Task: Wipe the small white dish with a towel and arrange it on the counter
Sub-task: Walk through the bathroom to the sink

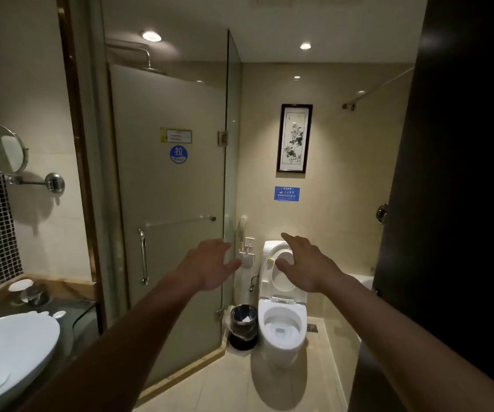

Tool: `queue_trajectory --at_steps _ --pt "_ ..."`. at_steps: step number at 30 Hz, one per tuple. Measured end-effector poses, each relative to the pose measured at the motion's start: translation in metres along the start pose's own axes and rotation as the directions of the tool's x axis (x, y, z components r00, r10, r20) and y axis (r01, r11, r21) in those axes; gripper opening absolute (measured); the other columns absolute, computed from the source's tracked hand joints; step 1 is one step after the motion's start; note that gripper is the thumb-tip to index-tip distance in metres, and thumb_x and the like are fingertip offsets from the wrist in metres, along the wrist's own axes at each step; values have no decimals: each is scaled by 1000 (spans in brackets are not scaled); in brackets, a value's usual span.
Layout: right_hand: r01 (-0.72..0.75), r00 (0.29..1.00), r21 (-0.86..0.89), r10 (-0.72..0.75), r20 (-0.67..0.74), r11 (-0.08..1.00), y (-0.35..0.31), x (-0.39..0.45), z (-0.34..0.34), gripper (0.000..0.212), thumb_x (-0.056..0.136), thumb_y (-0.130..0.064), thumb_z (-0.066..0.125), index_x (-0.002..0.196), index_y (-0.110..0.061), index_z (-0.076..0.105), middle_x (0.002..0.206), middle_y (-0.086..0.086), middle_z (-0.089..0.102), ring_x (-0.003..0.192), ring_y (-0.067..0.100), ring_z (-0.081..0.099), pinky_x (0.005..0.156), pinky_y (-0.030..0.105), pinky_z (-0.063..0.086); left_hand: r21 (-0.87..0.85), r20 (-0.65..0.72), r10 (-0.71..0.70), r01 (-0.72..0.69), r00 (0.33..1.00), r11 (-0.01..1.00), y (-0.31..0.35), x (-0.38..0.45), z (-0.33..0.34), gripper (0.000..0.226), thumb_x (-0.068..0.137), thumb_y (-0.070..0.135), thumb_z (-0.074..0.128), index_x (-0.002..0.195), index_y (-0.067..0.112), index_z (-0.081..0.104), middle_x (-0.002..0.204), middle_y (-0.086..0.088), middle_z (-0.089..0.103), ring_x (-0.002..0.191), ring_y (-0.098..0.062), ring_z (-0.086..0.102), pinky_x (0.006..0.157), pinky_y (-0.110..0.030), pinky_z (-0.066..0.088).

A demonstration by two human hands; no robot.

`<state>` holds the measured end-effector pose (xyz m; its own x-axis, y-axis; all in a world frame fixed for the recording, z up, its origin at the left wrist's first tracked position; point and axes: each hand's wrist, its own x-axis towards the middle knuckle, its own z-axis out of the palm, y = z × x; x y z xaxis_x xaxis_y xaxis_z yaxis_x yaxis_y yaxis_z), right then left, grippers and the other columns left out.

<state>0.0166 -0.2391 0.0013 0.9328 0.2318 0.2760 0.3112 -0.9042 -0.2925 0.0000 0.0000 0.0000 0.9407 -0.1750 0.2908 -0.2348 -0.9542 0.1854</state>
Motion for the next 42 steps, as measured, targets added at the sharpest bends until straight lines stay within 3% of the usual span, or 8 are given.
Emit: queue_trajectory --at_steps 9,20,29,42 --pt "-27 1000 13 27 -8 1000 -6 23 1 74 95 -54 50 156 -24 21 163 5 29 144 29 34 110 43 36 -50 27 -17 18 999 999 -19 22 2 72 95 62 35 154 21 26 161 -5 27 144 -27 28 115 -44 25" --pt "12 1000 -4 -12 9 1000 -21 76 34 69 96 -52 50 154 -24 26 161 3 30 144 27 34 110 41 36 -117 70 -26 34 997 993 -56 74 23 73 94 65 37 153 22 29 159 -4 30 143 -25 30 114 -43 28" --pt "54 998 -3 -54 26 999 -6 116 52 71 95 -53 51 155 -25 27 161 3 33 146 26 31 114 41 32 -126 75 -40 49 996 991 -56 106 39 68 96 58 41 149 16 35 155 -8 37 139 -25 37 111 -41 34" --pt "51 999 67 -52 14 996 -12 182 77 66 96 -51 52 154 -26 31 161 0 34 141 24 42 112 39 36 -108 58 -39 45 998 993 -97 160 51 62 98 51 45 149 16 35 155 -9 37 139 -25 37 112 -40 34"
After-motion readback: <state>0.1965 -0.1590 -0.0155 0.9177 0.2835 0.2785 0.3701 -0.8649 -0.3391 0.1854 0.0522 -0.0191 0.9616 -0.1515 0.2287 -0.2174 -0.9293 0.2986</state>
